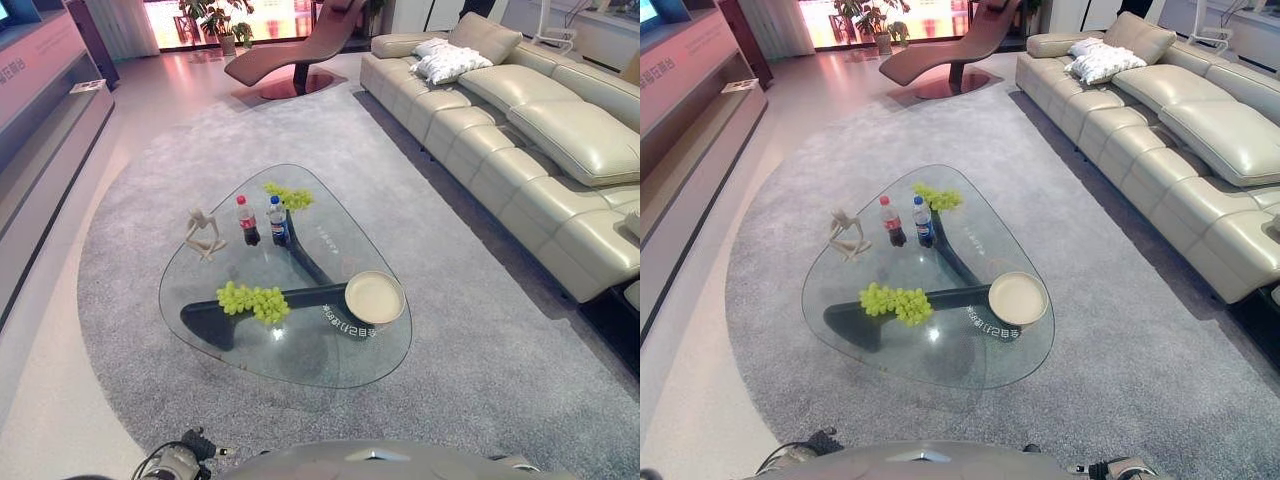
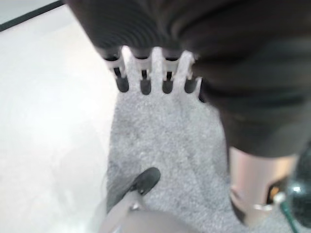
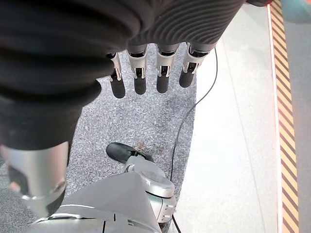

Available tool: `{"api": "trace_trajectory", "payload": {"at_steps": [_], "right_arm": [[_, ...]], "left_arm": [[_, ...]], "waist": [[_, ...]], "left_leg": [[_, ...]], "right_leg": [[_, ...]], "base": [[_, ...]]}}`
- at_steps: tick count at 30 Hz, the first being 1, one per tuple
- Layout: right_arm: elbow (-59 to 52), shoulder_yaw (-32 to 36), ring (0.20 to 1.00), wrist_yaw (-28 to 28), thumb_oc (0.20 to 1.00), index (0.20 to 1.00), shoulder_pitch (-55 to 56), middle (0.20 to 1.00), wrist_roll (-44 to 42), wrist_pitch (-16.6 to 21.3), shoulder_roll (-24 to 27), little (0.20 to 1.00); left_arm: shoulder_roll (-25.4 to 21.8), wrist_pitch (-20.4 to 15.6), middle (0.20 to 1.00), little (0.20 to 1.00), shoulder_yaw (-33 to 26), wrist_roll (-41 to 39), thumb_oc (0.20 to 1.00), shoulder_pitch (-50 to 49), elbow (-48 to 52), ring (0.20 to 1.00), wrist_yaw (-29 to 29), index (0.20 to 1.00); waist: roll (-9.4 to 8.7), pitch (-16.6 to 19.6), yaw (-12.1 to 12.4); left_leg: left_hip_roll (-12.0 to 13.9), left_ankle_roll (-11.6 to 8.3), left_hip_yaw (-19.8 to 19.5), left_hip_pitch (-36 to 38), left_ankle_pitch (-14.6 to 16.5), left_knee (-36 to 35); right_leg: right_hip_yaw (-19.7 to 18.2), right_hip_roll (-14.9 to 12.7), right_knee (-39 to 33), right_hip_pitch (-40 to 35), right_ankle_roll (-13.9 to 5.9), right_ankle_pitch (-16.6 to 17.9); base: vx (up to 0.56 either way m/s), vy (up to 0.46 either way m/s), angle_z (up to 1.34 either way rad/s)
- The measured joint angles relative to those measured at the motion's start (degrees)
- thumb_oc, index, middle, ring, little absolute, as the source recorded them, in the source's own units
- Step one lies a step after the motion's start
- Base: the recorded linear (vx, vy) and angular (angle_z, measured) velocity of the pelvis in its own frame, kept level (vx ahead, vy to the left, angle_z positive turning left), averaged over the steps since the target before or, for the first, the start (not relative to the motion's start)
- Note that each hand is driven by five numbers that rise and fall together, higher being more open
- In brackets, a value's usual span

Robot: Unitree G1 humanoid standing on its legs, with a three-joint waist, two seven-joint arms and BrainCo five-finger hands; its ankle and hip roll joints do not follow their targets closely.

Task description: Pick up fruits into the plate

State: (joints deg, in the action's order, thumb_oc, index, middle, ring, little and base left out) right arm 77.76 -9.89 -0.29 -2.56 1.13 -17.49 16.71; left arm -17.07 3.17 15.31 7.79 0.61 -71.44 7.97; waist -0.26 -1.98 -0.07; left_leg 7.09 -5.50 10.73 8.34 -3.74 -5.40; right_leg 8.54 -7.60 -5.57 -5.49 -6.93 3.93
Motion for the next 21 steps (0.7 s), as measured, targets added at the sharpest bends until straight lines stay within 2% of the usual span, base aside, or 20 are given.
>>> {"api": "trace_trajectory", "payload": {"at_steps": [4, 7, 11, 17, 21], "right_arm": [[0.0, 0.0, 1.0, 0.3, 1.0, 1.0, 0.0, 1.0, 0.0, 0.0, 0.0, 1.0], [-0.1, 0.0, 1.0, 0.5, 1.0, 1.0, -0.2, 1.0, -0.6, 0.0, 0.3, 1.0], [-0.8, 0.0, 1.0, 0.5, 1.0, 1.0, -0.7, 1.0, -3.1, 0.0, 1.7, 1.0], [-2.9, 0.1, 1.0, 0.2, 1.0, 1.0, -3.6, 1.0, -7.0, 0.9, 5.3, 1.0], [-4.5, 0.0, 1.0, -0.2, 1.0, 1.0, -7.5, 1.0, -10.1, 3.3, 7.0, 1.0]], "left_arm": [[0.0, -3.3, 1.0, 1.0, 0.0, -1.7, 1.0, 0.1, 0.5, 1.0, 2.7, 1.0], [-0.3, -6.1, 1.0, 1.0, 0.1, -4.0, 1.0, 0.5, 1.6, 1.0, 5.0, 1.0], [-1.2, -8.0, 1.0, 1.0, 0.1, -6.7, 1.0, 1.5, 6.2, 1.0, 8.3, 1.0], [-4.2, -8.7, 1.0, 1.0, 0.2, -6.7, 1.0, 6.0, 13.9, 1.0, 13.4, 1.0], [-8.5, -8.6, 1.0, 1.0, 0.4, -6.1, 1.0, 12.7, 17.5, 1.0, 17.4, 1.0]], "waist": [[0.23, -0.7, -0.2], [0.83, -1.5, -0.3], [2.14, -3.2, -0.6], [4.45, -7.7, -2.0], [5.01, -12.1, -2.8]], "left_leg": [[0.0, -0.03, 0.1, -0.1, 0.0, 0.0], [0.0, -0.27, 0.5, -1.1, 0.2, 0.0], [-0.2, 0.23, 0.9, -3.0, -0.2, 0.1], [-0.2, 0.0, 1.7, -5.4, -0.7, 0.3], [-0.3, 0.2, 2.4, -8.1, -1.3, 0.3]], "right_leg": [[-0.2, 0.0, 0.0, 0.2, -0.01, 0.0], [-0.7, 0.0, 0.0, 1.4, 0.01, 0.0], [-1.5, 0.0, 0.0, 3.5, -0.04, 0.4], [-2.3, 0.2, 0.3, 6.4, 0.28, 1.7], [-3.3, 0.3, 0.3, 9.7, 0.43, 2.6]], "base": [[0.02, 0.0, -0.01], [-0.03, 0.029, -0.06], [-0.05, 0.044, -0.07], [-0.11, 0.057, -0.08], [-0.11, 0.032, -0.12]]}}
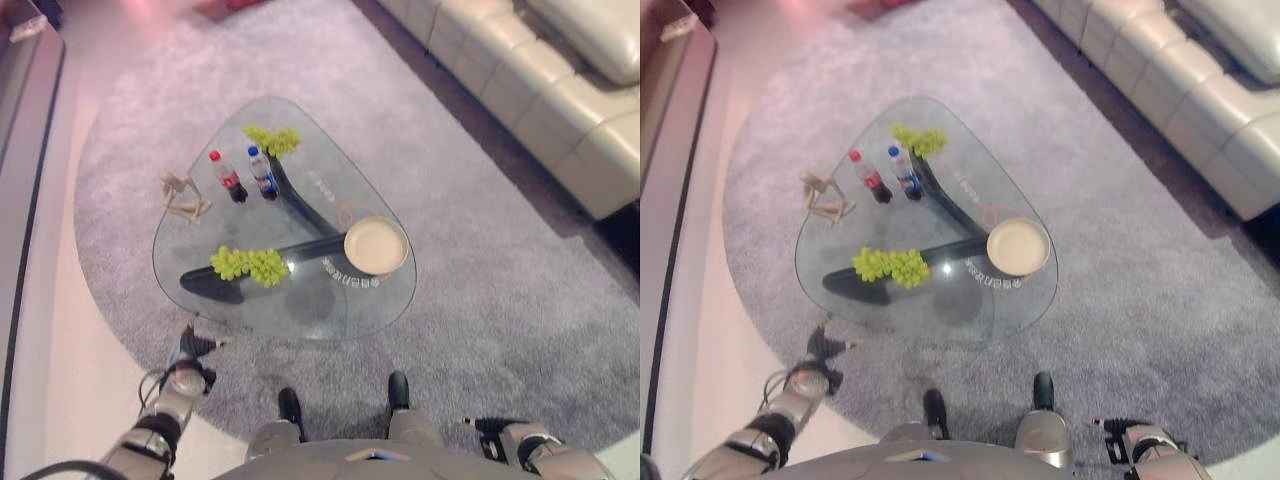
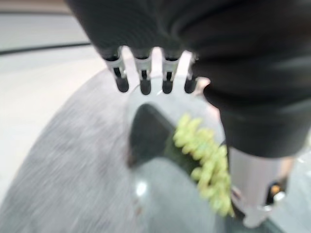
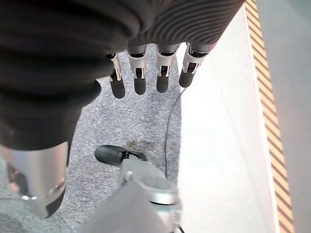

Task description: Pick up fruits into the plate

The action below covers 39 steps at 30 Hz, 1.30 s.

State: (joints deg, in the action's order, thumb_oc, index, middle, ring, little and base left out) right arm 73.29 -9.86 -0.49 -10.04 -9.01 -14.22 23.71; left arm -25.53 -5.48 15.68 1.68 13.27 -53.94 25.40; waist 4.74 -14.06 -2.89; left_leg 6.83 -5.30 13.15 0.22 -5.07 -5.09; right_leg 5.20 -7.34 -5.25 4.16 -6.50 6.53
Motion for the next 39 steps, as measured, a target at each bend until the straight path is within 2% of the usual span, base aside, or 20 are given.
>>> {"api": "trace_trajectory", "payload": {"at_steps": [10, 16, 18, 24, 29, 34, 39], "right_arm": [[-3.6, -2.1, 1.0, -0.2, 1.0, 1.0, -4.8, 1.0, -4.6, 6.9, 1.2, 1.0], [-5.7, -3.7, 1.0, -0.2, 1.0, 1.0, -7.5, 1.0, -5.8, 10.0, 2.4, 1.0], [-7.5, -4.8, 1.0, -0.3, 1.0, 1.0, -9.0, 1.0, -6.1, 11.0, 2.5, 1.0], [-11.0, -6.8, 1.0, -0.3, 1.0, 1.0, -11.6, 1.0, -6.8, 11.9, 3.3, 1.0], [-13.5, -7.9, 1.0, -0.2, 1.0, 1.0, -15.0, 1.0, -6.8, 11.8, 4.6, 1.0], [-16.0, -8.5, 1.0, -0.2, 1.0, 1.0, -17.2, 1.0, -7.2, 11.8, 6.1, 1.0], [-19.0, -9.0, 1.0, -0.2, 1.0, 1.0, -17.8, 1.0, -8.3, 11.8, 8.0, 1.0]], "left_arm": [[-12.3, 0.5, 1.0, 1.0, 2.4, 7.6, 1.0, 16.4, 5.0, 1.0, 9.2, 1.0], [-15.8, 1.6, 1.0, 1.0, 5.9, 17.5, 1.0, 24.8, 5.9, 1.0, 11.5, 1.0], [-16.9, 1.9, 1.0, 1.0, 8.8, 21.9, 1.0, 26.8, 5.9, 1.0, 11.6, 1.0], [-18.1, 2.0, 1.0, 1.0, 16.0, 29.9, 1.0, 31.1, 5.5, 1.0, 11.3, 1.0], [-19.3, 2.0, 1.0, 1.0, 22.0, 32.4, 1.0, 36.1, 4.9, 1.0, 8.9, 1.0], [-19.5, 3.3, 1.0, 1.0, 25.5, 34.0, 1.0, 37.8, 4.7, 1.0, 5.5, 1.0], [-19.5, 7.2, 1.0, 1.0, 27.4, 35.7, 1.0, 39.5, 2.0, 1.0, 1.4, 1.0]], "waist": [[0.02, -10.4, -1.9], [-0.24, -14.4, -2.5], [-0.62, -15.5, -3.0], [-0.87, -15.8, -3.6], [-0.89, -15.8, -4.1], [-0.87, -15.8, -5.1], [-0.88, -15.8, -5.9]], "left_leg": [[0.1, -0.09, 0.8, -5.5, -1.3, 0.0], [0.1, -0.14, 0.8, -8.4, -1.4, 0.6], [0.1, -0.14, 0.9, -9.2, -1.4, 0.7], [0.0, -0.14, 1.2, -12.7, -1.4, 1.9], [-0.3, 0.32, 1.6, -17.9, -1.8, 3.8], [-0.7, 0.59, 2.3, -21.6, -2.0, 5.3], [-0.8, 0.99, 2.3, -26.3, -2.3, 7.4]], "right_leg": [[-0.7, 0.2, 0.0, 6.0, 0.44, 1.6], [-0.6, 0.2, 0.6, 8.9, 0.55, 1.7], [-0.7, 0.1, 1.5, 10.2, 0.55, 1.7], [-1.0, -0.1, 4.2, 14.8, 0.55, 1.7], [-1.9, -0.7, 6.9, 20.9, 0.54, 1.7], [-3.2, -1.1, 9.6, 25.8, 0.52, 1.6], [-3.9, -1.3, 12.5, 31.0, 0.54, 1.6]], "base": [[-0.08, -0.015, -0.05], [-0.03, -0.003, 0.0], [-0.01, 0.0, -0.05], [-0.01, 0.024, -0.03], [-0.02, 0.043, -0.05], [-0.02, 0.029, -0.05], [-0.01, 0.0, 0.0]]}}
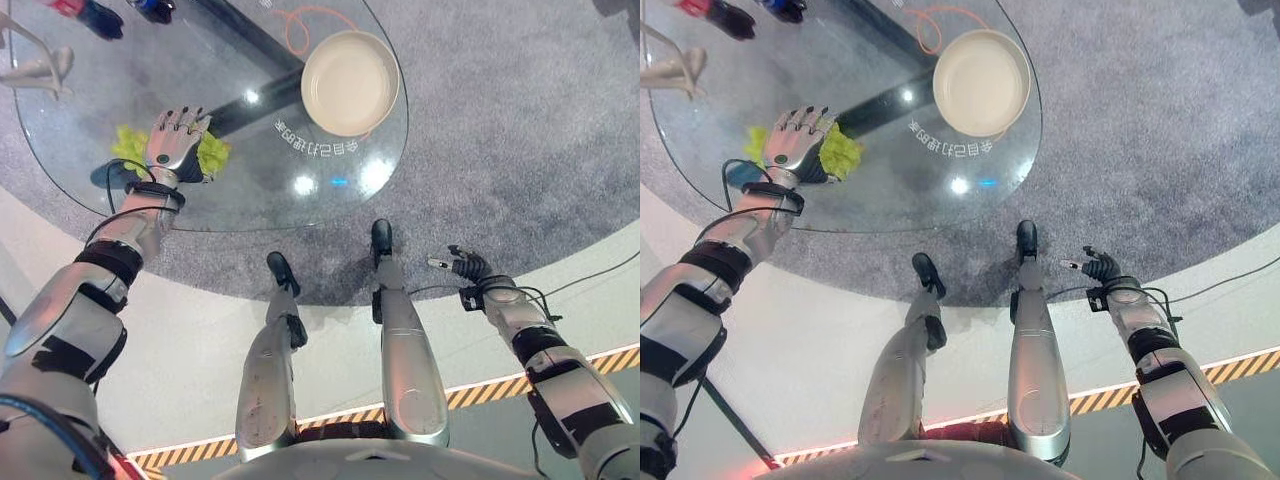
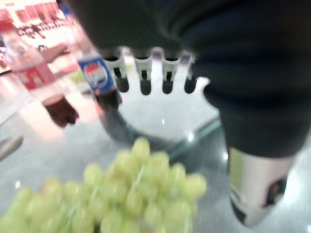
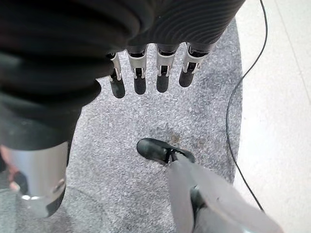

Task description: Pick up fruits into the plate

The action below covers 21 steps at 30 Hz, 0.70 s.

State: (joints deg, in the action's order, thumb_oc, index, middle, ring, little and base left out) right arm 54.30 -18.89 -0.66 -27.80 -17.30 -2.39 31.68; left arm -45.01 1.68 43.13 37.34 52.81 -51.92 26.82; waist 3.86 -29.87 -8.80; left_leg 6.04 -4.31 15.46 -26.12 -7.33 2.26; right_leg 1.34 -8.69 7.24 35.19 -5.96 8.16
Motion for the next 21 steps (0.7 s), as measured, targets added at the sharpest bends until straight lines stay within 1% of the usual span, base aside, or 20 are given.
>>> {"api": "trace_trajectory", "payload": {"at_steps": [2, 5, 8, 10, 12, 17, 21], "right_arm": [[-2.0, 0.0, 1.0, 0.1, 1.0, 1.0, 0.2, 1.0, -1.1, 0.2, 0.7, 1.0], [-4.7, -0.1, 1.0, 0.1, 1.0, 1.0, 0.3, 1.0, -2.3, 0.2, 1.3, 1.0], [-6.3, 0.0, 1.0, 0.1, 1.0, 1.0, 0.4, 1.0, -3.1, 0.3, 1.6, 1.0], [-7.1, -0.1, 1.0, 0.2, 1.0, 1.0, 0.5, 1.0, -3.3, 0.4, 1.7, 1.0], [-8.5, -0.1, 1.0, 0.3, 1.0, 1.0, 0.7, 1.0, -3.6, 0.7, 2.0, 1.0], [-10.9, -0.1, 1.0, 0.5, 1.0, 1.0, 0.9, 1.0, -4.6, 1.1, 3.1, 1.0], [-14.8, -0.1, 1.0, 0.9, 1.0, 1.0, 2.2, 1.0, -4.9, 1.4, 4.2, 1.0]], "left_arm": [[0.0, 1.9, 1.0, 1.0, 0.0, 0.7, 1.0, 0.4, -2.2, 1.0, -1.1, 1.0], [0.0, 3.5, 1.0, 1.0, 0.0, 1.0, 1.0, 0.4, -4.7, 1.0, -2.2, 1.0], [0.0, 5.4, 1.0, 1.0, -0.1, 1.1, 1.0, -0.1, -6.0, 1.0, -2.3, 1.0], [0.0, 7.2, 1.0, 1.0, -0.2, 1.9, 1.0, -0.1, -6.2, 1.0, -2.1, 1.0], [-0.1, 8.9, 1.0, 1.0, -0.3, 2.8, 1.0, 0.1, -6.6, 1.0, -1.1, 1.0], [0.0, 12.5, 1.0, 1.0, -1.9, 3.3, 1.0, -0.1, -7.9, 1.0, 1.5, 1.0], [-0.1, 15.5, 1.0, 1.0, -5.1, 3.4, 1.0, -1.1, -8.0, 1.0, 5.4, 1.0]], "waist": [[0.0, 0.0, -0.5], [-0.01, 0.0, -1.2], [-0.04, 0.0, -1.7], [-0.45, -0.3, -1.8], [-0.52, -0.3, -2.2], [-1.07, -0.6, -2.4], [-1.57, -0.7, -2.6]], "left_leg": [[0.0, 0.05, 0.0, -1.8, 0.0, 1.0], [0.0, 0.21, 0.0, -4.4, 0.0, 2.4], [0.2, 0.24, -0.1, -6.4, 0.0, 3.4], [0.2, 0.26, 0.1, -6.8, 0.0, 3.6], [0.2, -0.14, -0.1, -8.2, 0.6, 4.5], [0.7, 0.22, 0.0, -10.8, 1.2, 6.7], [1.3, 0.06, -0.1, -12.3, 2.0, 8.3]], "right_leg": [[-0.5, -0.1, 1.0, 1.9, 0.01, 0.0], [-0.9, -0.1, 2.2, 4.5, 0.09, -0.1], [-1.1, -0.1, 2.9, 6.4, 0.1, -0.1], [-1.4, -0.1, 3.0, 6.9, 0.1, -0.1], [-1.5, -0.1, 3.1, 7.8, -0.16, -0.3], [-2.0, 0.2, 3.9, 10.0, 0.21, 0.0], [-2.0, 0.5, 4.1, 10.9, 0.36, 0.1]], "base": [[-0.02, 0.0, 0.0], [0.0, 0.0, 0.0], [0.0, 0.0, 0.0], [0.0, 0.0, 0.0], [0.0, 0.0, 0.0], [-0.01, 0.004, -0.03], [-0.01, -0.001, -0.02]]}}
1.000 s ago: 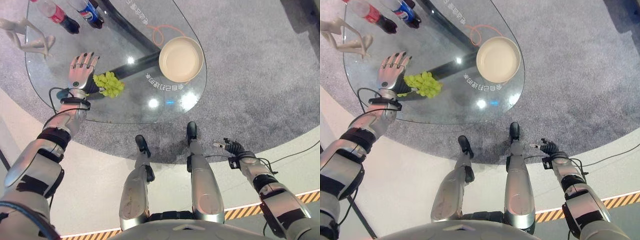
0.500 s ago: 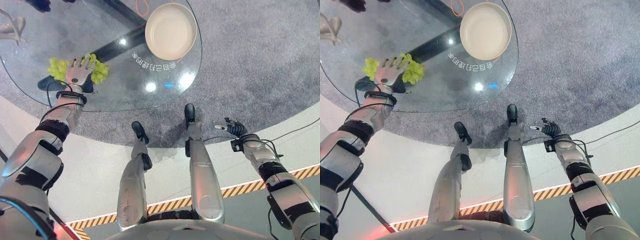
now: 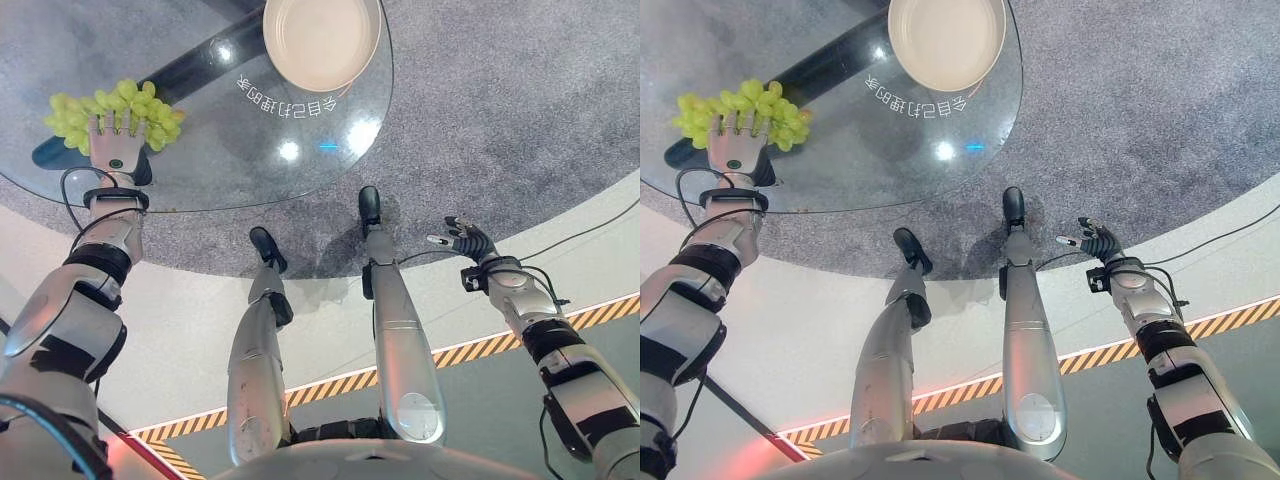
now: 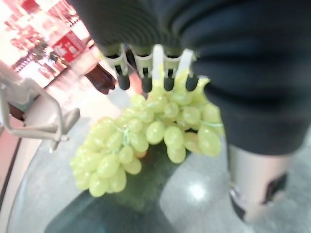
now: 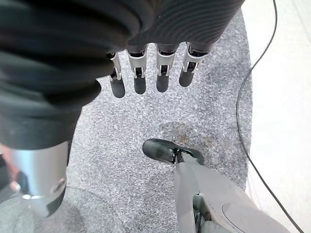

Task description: Pick up fruits into the plate

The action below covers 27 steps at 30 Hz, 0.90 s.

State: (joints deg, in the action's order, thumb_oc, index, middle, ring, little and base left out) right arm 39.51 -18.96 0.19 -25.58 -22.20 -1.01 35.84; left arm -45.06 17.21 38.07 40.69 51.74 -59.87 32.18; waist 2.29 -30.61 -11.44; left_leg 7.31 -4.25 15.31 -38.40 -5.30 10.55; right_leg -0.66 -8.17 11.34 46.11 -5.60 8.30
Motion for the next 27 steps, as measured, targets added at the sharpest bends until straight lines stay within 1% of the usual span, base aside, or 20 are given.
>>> {"api": "trace_trajectory", "payload": {"at_steps": [2, 4, 8, 12, 17, 20, 22, 27], "right_arm": [[-2.0, -0.1, 1.0, 0.1, 1.0, 1.0, 0.8, 1.0, -0.9, 0.2, 0.1, 1.0], [-3.1, 0.0, 1.0, 0.2, 1.0, 1.0, 1.4, 1.0, -1.0, 0.4, 0.2, 1.0], [-4.6, 0.0, 1.0, 0.4, 1.0, 1.0, 2.6, 1.0, -1.0, 1.1, 0.2, 1.0], [-4.7, -0.9, 1.0, 0.3, 1.0, 1.0, 2.9, 1.0, -1.0, 1.1, -0.1, 1.0], [-5.3, -2.1, 1.0, 0.3, 1.0, 1.0, 2.9, 1.0, -1.0, 1.3, -0.2, 1.0], [-6.4, -2.2, 1.0, 0.3, 1.0, 1.0, 2.9, 1.0, -1.0, 1.5, -0.2, 1.0], [-6.5, -2.2, 1.0, 0.3, 1.0, 1.0, 2.9, 1.0, -1.0, 1.5, -0.2, 1.0], [-6.5, -2.2, 1.0, 0.4, 1.0, 1.0, 2.9, 1.0, -1.0, 1.6, -0.2, 1.0]], "left_arm": [[0.0, 1.7, 1.0, 1.0, -2.7, -0.1, 1.0, -0.3, 0.0, 1.0, 3.6, 1.0], [-0.3, 2.5, 1.0, 1.0, -4.6, -0.2, 1.0, -0.6, 0.2, 1.0, 6.7, 1.0], [-1.5, 2.6, 1.0, 1.0, -8.6, -0.9, 1.0, -1.2, 2.4, 1.0, 12.9, 1.0], [-2.9, 2.2, 1.0, 1.0, -9.2, -2.4, 1.0, -0.4, 4.6, 1.0, 15.7, 1.0], [-3.0, 0.0, 1.0, 1.0, -9.2, -3.0, 1.0, 3.7, 5.2, 1.0, 16.5, 1.0], [-3.0, -0.2, 1.0, 1.0, -9.1, -3.0, 1.0, 6.0, 5.2, 1.0, 16.9, 1.0], [-3.0, -1.3, 1.0, 1.0, -9.0, -2.9, 1.0, 7.0, 5.2, 1.0, 16.8, 1.0], [-3.0, -3.9, 1.0, 1.0, -7.1, -0.9, 1.0, 8.1, 4.8, 1.0, 11.1, 1.0]], "waist": [[-0.56, -0.2, 0.0], [-0.88, -0.2, 0.1], [-1.54, -0.2, 0.3], [-2.65, -0.2, 0.3], [-2.66, -0.2, 0.4], [-2.66, -0.2, 0.4], [-2.66, -0.2, 0.3], [-2.66, -0.2, 0.2]], "left_leg": [[0.3, -0.07, -0.1, -0.7, 0.6, 1.2], [0.7, -0.12, -0.5, -1.6, 1.1, 2.6], [0.8, -0.35, -1.1, -3.3, 1.7, 4.0], [0.8, -0.43, -1.4, -3.5, 1.8, 4.2], [0.8, -0.31, -1.9, -4.2, 1.7, 4.2], [0.8, -0.13, -1.9, -4.1, 1.6, 4.2], [0.8, -0.12, -1.9, -4.1, 1.6, 4.2], [0.8, -0.11, -1.9, -4.1, 1.7, 5.1]], "right_leg": [[0.0, 0.2, 0.3, 0.3, 0.02, 0.0], [0.2, 0.3, 0.6, 0.7, 0.05, 0.0], [0.4, 0.3, 1.0, 1.6, 0.09, 0.0], [0.5, 0.3, 1.0, 1.6, 0.1, -0.1], [1.1, 0.2, 0.9, 1.8, 0.1, 0.0], [1.2, 0.2, 0.9, 1.8, 0.1, 0.0], [1.2, 0.1, 1.0, 1.8, 0.11, 0.0], [1.1, 0.0, 1.8, 1.8, 0.2, -0.1]], "base": [[-0.01, -0.004, -0.02], [0.0, 0.0, 0.0], [0.0, -0.003, 0.02], [0.0, -0.002, 0.01], [0.01, -0.014, 0.02], [0.0, 0.0, 0.0], [0.0, 0.0, 0.0], [0.01, 0.026, 0.01]]}}
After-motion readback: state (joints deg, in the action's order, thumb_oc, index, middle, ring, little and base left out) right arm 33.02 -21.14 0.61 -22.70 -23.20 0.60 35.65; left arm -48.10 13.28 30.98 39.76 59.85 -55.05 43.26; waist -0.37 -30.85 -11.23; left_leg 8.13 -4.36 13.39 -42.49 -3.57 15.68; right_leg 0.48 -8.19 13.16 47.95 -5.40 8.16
